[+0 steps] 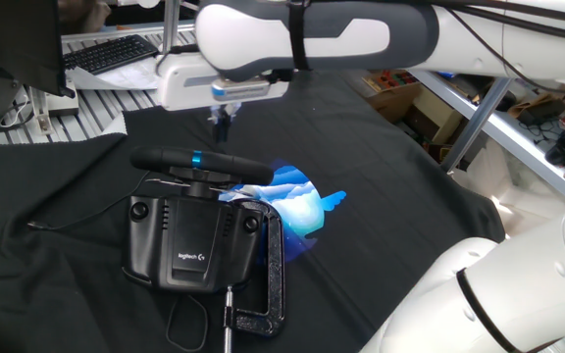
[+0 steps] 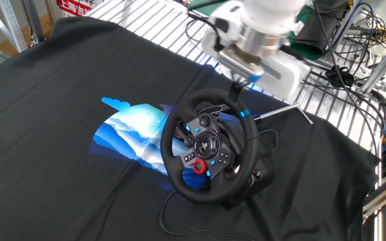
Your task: Rotate the steering wheel 90 degrees clockwise
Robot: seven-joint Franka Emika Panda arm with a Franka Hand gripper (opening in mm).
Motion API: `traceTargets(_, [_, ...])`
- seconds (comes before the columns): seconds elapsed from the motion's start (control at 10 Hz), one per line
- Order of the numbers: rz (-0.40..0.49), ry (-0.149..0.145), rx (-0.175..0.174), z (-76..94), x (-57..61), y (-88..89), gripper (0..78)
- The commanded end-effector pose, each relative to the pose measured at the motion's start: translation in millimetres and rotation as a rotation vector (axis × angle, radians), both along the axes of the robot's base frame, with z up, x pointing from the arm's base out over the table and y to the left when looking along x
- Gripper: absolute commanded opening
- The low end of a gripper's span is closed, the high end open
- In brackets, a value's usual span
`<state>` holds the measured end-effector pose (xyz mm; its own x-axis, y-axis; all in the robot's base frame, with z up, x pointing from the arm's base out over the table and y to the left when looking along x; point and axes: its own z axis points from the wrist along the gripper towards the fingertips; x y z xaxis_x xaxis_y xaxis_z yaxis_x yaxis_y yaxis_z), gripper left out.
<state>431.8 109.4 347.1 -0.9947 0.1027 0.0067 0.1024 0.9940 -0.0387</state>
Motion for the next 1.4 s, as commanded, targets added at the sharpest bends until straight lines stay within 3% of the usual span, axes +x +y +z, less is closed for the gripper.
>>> traceTargets(0.1, [0.037,-0.01,0.009,-4.3,5.2,-22.4,1.5])
traceTargets(0.3, [0.04,-0.022,0.01,-10.3,13.6,-32.8,1.5])
traceTargets(0.5, [0.026,-0.021,0.011,-11.5,21.6,-31.3,1.5])
traceTargets(1.4, [0.008,-0.064,0.014,-34.6,27.1,-33.1,1.5])
